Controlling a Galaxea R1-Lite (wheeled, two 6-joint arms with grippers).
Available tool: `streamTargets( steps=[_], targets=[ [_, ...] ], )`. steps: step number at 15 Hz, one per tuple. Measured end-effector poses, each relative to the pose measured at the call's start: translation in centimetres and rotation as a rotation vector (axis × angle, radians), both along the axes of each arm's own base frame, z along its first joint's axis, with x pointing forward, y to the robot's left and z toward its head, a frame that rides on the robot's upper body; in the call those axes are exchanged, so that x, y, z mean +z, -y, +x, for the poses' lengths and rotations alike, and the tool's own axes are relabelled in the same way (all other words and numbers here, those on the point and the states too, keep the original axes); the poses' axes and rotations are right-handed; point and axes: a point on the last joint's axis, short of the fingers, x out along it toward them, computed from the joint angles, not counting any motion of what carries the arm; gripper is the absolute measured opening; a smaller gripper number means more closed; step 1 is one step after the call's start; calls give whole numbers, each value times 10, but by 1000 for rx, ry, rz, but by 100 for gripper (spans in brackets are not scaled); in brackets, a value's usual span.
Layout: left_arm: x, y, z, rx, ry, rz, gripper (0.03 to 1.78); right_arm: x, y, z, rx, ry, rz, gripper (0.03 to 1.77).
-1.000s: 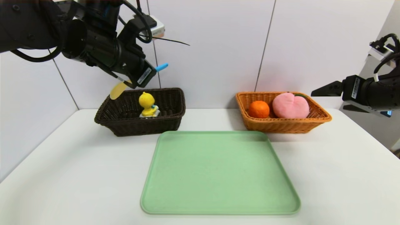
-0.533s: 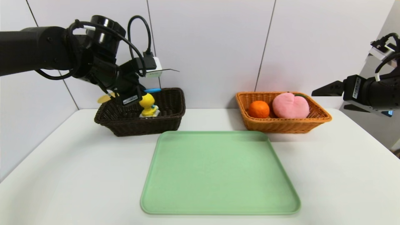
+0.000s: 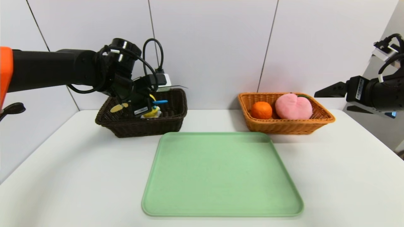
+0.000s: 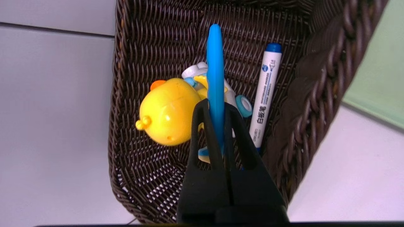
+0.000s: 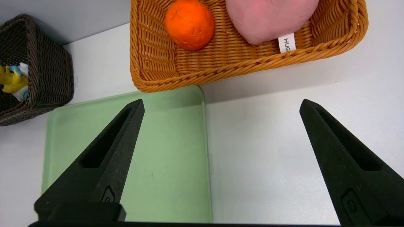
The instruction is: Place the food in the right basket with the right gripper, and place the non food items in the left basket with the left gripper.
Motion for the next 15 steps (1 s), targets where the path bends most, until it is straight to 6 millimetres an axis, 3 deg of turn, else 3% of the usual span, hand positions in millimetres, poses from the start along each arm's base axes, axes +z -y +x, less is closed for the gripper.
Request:
streamTargets(
  steps=[4,10,13,15],
  targets=[
    [-12,4,13,0,16,-5,6,0,0,0,0,-1,2,170],
    [-16,3,17,7,12,-5,89,-3,0,-1,-3,-10,2,170],
    [-8,1,15,35,24,-43,115,-3,0,-2,-4,-10,1,170],
    [9,0,13,86,67,-133,128,-2,1,-4,-8,-6,2,170]
  ],
)
